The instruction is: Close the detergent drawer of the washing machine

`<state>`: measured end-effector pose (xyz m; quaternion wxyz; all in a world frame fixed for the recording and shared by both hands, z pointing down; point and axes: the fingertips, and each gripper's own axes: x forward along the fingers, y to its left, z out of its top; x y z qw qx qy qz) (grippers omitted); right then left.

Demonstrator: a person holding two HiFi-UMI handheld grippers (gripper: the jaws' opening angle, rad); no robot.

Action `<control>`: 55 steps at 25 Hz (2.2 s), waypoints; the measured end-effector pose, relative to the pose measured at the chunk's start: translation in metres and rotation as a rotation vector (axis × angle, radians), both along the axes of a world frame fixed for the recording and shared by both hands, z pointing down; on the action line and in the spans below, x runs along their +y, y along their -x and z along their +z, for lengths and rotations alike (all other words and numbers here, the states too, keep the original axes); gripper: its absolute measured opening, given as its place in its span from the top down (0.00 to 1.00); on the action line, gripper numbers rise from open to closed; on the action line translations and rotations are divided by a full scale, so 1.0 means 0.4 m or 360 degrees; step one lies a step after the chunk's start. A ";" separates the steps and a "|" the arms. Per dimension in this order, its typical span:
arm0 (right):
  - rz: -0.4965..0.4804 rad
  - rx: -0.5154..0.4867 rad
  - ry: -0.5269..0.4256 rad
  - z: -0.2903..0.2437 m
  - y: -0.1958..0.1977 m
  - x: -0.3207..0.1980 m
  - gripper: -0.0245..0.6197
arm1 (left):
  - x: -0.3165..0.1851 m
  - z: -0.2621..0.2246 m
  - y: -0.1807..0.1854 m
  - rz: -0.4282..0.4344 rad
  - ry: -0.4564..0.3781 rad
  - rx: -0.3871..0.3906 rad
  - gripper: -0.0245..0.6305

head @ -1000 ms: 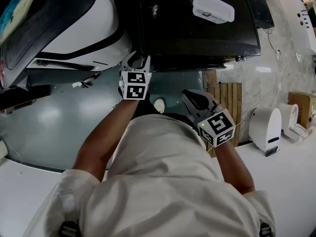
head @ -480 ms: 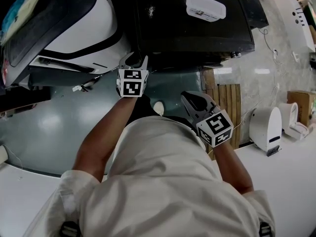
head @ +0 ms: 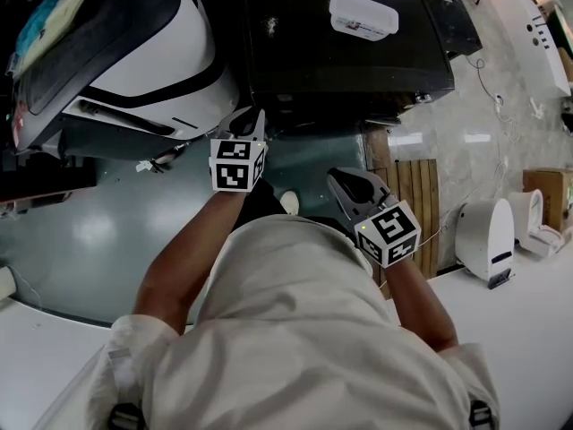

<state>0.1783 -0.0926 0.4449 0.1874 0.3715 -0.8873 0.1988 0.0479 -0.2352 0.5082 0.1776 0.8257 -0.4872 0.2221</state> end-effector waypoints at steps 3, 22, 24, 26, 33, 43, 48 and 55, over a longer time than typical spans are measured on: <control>-0.0005 -0.0016 -0.0013 -0.010 -0.001 0.012 0.93 | 0.034 -0.043 -0.024 0.0055 -0.0002 0.0133 0.95; -0.0057 -0.0128 -0.0083 -0.054 0.002 0.042 0.94 | 0.319 -0.248 -0.119 0.0631 0.0144 0.0593 0.97; -0.0055 -0.0134 -0.0092 -0.058 -0.001 0.043 0.94 | 0.332 -0.254 -0.119 0.0658 0.0137 0.0590 0.97; -0.0058 -0.0135 -0.0099 -0.063 -0.003 0.041 0.94 | 0.341 -0.259 -0.121 0.0681 0.0131 0.0576 0.97; -0.0076 -0.0135 -0.0125 -0.076 0.002 0.040 0.94 | 0.362 -0.254 -0.118 0.0698 0.0150 0.0560 0.97; -0.0064 -0.0129 -0.0136 -0.076 -0.003 0.046 0.94 | 0.373 -0.247 -0.120 0.0732 0.0165 0.0565 0.97; -0.0066 -0.0122 -0.0140 -0.075 0.001 0.043 0.95 | 0.371 -0.237 -0.109 0.0701 0.0170 0.0524 0.97; -0.0095 -0.0120 -0.0137 -0.071 0.018 0.038 0.95 | 0.366 -0.234 -0.086 0.0656 0.0179 0.0538 0.97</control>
